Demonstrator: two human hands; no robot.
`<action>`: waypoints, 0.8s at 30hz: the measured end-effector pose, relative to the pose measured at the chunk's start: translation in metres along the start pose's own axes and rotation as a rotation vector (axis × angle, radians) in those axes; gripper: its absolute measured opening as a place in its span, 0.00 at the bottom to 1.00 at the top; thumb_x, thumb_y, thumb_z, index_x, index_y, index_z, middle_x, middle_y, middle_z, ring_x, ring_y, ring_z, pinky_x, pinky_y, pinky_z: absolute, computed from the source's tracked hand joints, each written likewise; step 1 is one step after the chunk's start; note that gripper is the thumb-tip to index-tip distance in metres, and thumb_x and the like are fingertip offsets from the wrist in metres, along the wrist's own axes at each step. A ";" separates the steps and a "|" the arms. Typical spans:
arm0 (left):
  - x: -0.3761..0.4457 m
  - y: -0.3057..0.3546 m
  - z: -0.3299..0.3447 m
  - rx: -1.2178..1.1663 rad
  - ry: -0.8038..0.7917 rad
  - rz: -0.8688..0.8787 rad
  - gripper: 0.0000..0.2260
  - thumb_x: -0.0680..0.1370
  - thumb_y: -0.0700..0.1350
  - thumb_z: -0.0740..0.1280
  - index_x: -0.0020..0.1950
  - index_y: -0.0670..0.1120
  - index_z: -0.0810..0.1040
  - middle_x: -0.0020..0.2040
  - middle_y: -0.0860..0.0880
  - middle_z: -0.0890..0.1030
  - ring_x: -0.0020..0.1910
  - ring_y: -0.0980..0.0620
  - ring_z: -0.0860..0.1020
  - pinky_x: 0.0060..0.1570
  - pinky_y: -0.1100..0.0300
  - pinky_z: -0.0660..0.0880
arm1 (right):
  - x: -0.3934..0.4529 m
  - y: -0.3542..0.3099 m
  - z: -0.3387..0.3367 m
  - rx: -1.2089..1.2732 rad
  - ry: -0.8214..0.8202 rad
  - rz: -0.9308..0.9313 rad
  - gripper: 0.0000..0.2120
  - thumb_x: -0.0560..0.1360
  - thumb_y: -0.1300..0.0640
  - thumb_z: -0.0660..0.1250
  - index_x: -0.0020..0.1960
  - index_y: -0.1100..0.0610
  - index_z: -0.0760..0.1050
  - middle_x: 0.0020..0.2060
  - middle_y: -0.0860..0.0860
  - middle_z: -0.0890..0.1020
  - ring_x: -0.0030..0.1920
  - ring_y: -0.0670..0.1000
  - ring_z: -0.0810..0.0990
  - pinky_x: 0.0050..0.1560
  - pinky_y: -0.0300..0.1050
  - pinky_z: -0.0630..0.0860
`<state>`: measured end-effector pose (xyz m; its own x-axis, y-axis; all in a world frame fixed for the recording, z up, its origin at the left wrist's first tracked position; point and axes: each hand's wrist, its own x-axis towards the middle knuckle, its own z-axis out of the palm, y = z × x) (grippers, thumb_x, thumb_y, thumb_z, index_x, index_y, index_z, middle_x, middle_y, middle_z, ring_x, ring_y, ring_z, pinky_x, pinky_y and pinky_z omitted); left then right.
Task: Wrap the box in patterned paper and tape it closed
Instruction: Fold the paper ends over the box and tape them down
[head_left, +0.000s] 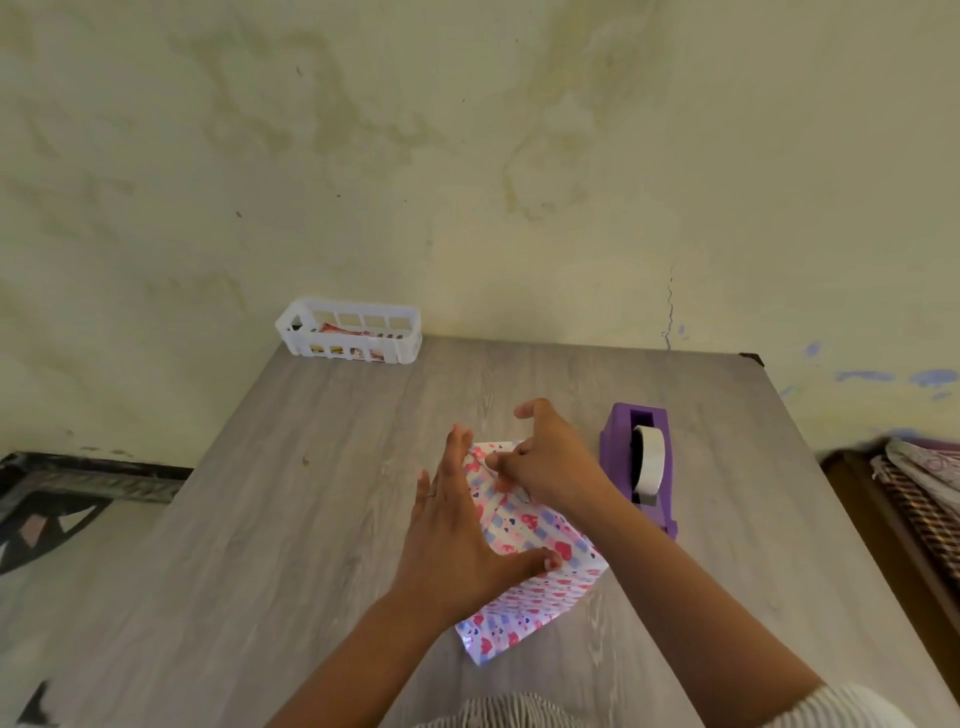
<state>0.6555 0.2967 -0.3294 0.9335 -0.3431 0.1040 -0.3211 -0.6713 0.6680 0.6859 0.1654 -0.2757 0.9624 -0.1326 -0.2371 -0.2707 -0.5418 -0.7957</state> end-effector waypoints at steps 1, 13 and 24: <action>0.000 0.000 0.000 -0.019 0.015 0.009 0.57 0.54 0.80 0.60 0.67 0.65 0.26 0.77 0.56 0.50 0.74 0.59 0.55 0.75 0.50 0.50 | 0.002 0.000 0.001 -0.018 0.007 0.016 0.27 0.73 0.58 0.70 0.67 0.54 0.62 0.43 0.54 0.83 0.41 0.50 0.79 0.48 0.47 0.77; 0.002 -0.004 -0.002 0.368 -0.090 -0.058 0.51 0.51 0.83 0.36 0.63 0.57 0.20 0.67 0.59 0.24 0.71 0.56 0.30 0.70 0.52 0.30 | 0.003 -0.020 0.003 -0.341 0.024 0.019 0.28 0.72 0.55 0.71 0.66 0.59 0.61 0.35 0.48 0.71 0.33 0.45 0.72 0.29 0.36 0.66; 0.003 -0.005 -0.004 0.303 -0.147 -0.055 0.53 0.51 0.84 0.40 0.62 0.57 0.19 0.69 0.58 0.25 0.73 0.58 0.35 0.70 0.54 0.35 | -0.024 0.008 -0.023 -0.581 0.031 0.076 0.36 0.68 0.42 0.73 0.65 0.55 0.59 0.43 0.48 0.75 0.40 0.48 0.77 0.39 0.43 0.77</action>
<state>0.6603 0.3015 -0.3294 0.9251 -0.3766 -0.0481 -0.3238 -0.8488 0.4179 0.6610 0.1451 -0.2641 0.9435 -0.2084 -0.2576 -0.2902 -0.8949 -0.3390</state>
